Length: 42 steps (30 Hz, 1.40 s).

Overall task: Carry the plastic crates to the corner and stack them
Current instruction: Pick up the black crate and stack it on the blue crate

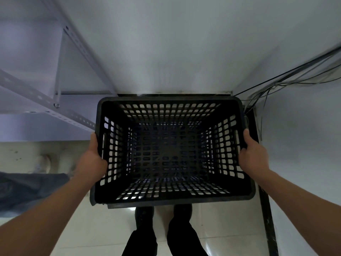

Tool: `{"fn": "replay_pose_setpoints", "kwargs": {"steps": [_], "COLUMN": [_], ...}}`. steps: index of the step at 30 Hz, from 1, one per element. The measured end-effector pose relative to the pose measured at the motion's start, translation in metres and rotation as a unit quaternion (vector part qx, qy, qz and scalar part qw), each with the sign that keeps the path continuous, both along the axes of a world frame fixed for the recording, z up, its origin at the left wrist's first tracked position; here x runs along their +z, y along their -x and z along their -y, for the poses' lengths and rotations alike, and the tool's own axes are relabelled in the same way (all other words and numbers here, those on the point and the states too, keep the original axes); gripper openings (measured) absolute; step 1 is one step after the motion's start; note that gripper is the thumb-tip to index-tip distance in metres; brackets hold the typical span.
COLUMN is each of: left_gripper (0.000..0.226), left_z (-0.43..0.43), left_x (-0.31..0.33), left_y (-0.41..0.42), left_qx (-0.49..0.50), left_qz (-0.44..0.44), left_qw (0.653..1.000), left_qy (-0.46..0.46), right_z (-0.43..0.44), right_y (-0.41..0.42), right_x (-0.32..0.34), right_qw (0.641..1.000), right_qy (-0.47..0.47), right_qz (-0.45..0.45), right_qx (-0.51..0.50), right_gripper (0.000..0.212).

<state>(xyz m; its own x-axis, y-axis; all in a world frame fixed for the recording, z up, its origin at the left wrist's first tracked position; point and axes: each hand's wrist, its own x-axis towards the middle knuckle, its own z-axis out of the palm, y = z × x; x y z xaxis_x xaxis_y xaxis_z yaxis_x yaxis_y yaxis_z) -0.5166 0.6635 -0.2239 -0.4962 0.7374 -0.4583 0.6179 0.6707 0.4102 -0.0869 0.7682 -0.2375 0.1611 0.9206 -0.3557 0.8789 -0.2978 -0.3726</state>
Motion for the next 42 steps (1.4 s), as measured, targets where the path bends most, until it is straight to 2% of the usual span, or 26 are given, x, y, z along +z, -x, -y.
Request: {"fn": "replay_pose_setpoints", "kwargs": {"steps": [7,13,21,26,32,38,42], "left_gripper": [0.076,0.084,0.076,0.071,0.088,0.087,0.078], "left_z": [-0.002,-0.001,-0.004,-0.035,-0.015,-0.014,-0.014], "left_x": [-0.001,-0.004,0.000,-0.002,-0.004,-0.007,-0.008], "left_y": [0.003,0.007,-0.001,0.015,0.002,-0.001,0.002], "left_qx": [-0.014,-0.017,-0.015,-0.069,-0.028,-0.020,-0.021], "left_qz": [-0.002,-0.012,-0.008,-0.047,-0.043,-0.045,-0.032], "left_qw": [1.000,1.000,1.000,0.996,0.999,0.999,0.999], "left_qy": [-0.003,0.014,-0.005,-0.014,0.006,-0.004,-0.016], "right_z": [0.004,0.005,0.009,0.028,-0.006,-0.009,-0.008], "right_y": [-0.003,0.000,-0.002,-0.001,-0.004,-0.011,-0.011], "right_x": [0.000,-0.003,-0.010,-0.019,-0.018,-0.023,-0.020], "right_qw": [1.000,1.000,0.999,0.999,0.998,0.998,0.998], "right_qy": [-0.007,-0.015,-0.034,-0.048,-0.042,-0.054,-0.055], "right_qz": [0.000,-0.002,0.016,-0.009,0.027,-0.003,-0.015], "right_qx": [0.008,0.004,0.004,-0.005,0.034,0.041,0.028], "right_gripper": [0.074,0.074,0.074,0.075,0.074,0.071,0.071]}}
